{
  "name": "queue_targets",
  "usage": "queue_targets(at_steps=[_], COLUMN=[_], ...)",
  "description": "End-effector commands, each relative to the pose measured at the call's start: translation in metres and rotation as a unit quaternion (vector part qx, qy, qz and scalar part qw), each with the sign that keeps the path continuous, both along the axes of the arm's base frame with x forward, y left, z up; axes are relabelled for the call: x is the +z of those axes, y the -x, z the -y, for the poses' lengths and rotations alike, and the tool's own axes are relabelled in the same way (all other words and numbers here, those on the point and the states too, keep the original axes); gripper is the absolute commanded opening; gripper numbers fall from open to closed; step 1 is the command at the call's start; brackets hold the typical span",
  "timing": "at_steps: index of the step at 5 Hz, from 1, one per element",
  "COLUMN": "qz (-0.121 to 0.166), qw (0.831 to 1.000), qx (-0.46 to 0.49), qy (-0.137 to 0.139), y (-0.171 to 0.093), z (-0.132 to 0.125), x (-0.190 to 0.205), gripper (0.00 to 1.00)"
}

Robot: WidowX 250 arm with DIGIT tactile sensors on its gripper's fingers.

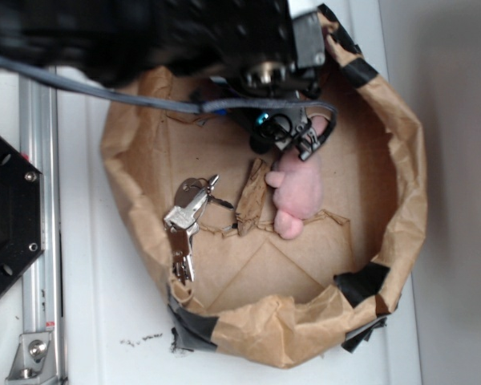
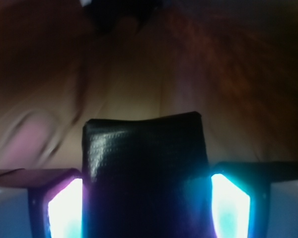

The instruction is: Grab the black box.

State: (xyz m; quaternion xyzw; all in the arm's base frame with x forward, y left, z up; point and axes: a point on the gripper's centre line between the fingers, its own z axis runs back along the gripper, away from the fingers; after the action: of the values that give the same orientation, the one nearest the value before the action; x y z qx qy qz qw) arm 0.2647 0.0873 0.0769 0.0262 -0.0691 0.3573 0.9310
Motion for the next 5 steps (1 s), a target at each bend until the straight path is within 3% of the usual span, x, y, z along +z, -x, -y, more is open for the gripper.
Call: queue_targets(at_steps=[1, 2, 3, 5], qz=[-0.074, -0.119, -0.089, -0.026], qw=[0.979, 0.96, 0.953, 0.969], qx=[-0.188, -0.254, -0.28, -0.233], qy=[0.026, -0.012, -0.071, -0.074], y=[-0.02, -0.008, 0.005, 0.023], z=[0.074, 0.091, 0.095, 0.045], x=[0.115, 0.113, 0.108, 0.107], gripper=[0.0, 0.0, 0.0, 0.0])
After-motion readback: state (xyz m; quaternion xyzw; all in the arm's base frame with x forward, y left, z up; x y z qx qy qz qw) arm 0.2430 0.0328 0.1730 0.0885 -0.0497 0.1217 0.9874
